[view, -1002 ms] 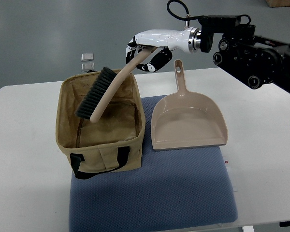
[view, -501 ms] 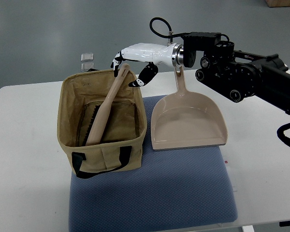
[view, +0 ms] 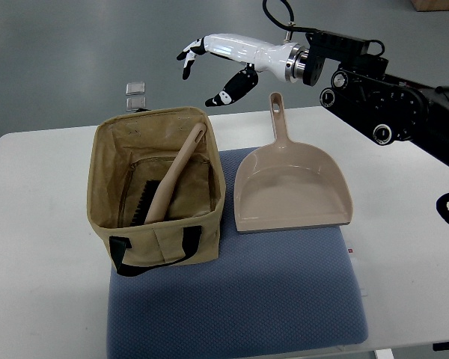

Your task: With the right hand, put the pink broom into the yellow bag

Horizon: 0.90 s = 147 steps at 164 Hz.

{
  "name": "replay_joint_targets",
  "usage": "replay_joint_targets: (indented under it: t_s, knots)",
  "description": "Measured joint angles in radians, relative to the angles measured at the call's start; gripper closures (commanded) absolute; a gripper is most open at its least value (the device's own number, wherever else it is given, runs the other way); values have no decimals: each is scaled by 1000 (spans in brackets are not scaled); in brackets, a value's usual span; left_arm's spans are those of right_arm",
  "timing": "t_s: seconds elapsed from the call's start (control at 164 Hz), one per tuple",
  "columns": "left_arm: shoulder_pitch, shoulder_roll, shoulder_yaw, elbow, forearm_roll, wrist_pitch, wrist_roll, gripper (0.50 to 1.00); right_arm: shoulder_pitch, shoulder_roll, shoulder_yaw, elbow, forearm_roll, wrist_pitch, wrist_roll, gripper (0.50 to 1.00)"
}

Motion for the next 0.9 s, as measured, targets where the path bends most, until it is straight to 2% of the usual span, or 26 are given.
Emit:
replay_joint_targets:
  t_s: [0.061,0.305,0.599,0.898]
  knots:
    - [0,0,0,0,0,0,0,500,-40,-9,67,-2,29,-24,3,603]
    - [0,0,0,0,0,0,0,500,-207,-14,306,-6,328,-46,10,597]
    - [0,0,0,0,0,0,-1,500,-341,-2,347,-50,706,-137,11,583]
    - [0,0,-2,0,0,0,-1,500,-425,22,349,-89,1064,-142,2,572]
